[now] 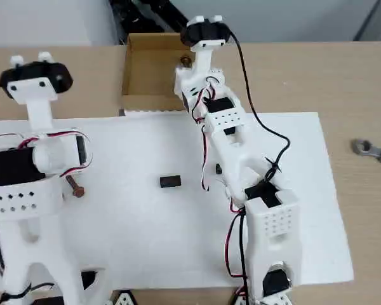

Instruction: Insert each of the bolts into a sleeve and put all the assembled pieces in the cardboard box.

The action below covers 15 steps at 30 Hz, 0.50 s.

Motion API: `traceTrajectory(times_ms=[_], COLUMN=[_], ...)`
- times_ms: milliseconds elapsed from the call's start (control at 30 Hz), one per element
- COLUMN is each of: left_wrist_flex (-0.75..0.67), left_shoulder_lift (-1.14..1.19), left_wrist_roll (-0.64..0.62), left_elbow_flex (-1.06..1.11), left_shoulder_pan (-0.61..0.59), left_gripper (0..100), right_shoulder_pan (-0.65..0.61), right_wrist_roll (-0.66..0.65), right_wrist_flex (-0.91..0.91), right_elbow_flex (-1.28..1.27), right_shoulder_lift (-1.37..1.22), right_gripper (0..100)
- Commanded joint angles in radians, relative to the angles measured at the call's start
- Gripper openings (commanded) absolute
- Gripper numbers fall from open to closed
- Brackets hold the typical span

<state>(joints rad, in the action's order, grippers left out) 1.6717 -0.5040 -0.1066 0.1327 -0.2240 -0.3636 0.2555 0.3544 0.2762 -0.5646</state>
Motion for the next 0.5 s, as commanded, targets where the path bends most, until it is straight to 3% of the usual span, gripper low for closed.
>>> traceTrajectory(times_ms=[0, 200, 367, 467], left_wrist_flex=[-0.003, -0.005, -0.005, -0.005], left_shoulder_lift=[0.003, 0.046, 0.252, 0.41], left_wrist_roll=[-0.005, -0.048, -0.107, -0.141], left_elbow_flex=[0.001, -0.001, -0.005, -0.047], left_shoulder_pan=[-0.069, -0.213, -0.264, -0.269], left_gripper=[1, 7, 9, 9], right_shoulder_pan=[-0.005, -0.005, -0.001, -0.001], right_wrist_roll=[0.009, 0.009, 0.009, 0.009], right_wrist_flex=[0.088, 0.254, 0.403, 0.515], right_elbow_flex=[0.054, 0.054, 0.054, 0.052], right_shoulder_lift=[0.14, 0.312, 0.424, 0.489], right_gripper=[13.3, 13.2, 0.4, 1.3])
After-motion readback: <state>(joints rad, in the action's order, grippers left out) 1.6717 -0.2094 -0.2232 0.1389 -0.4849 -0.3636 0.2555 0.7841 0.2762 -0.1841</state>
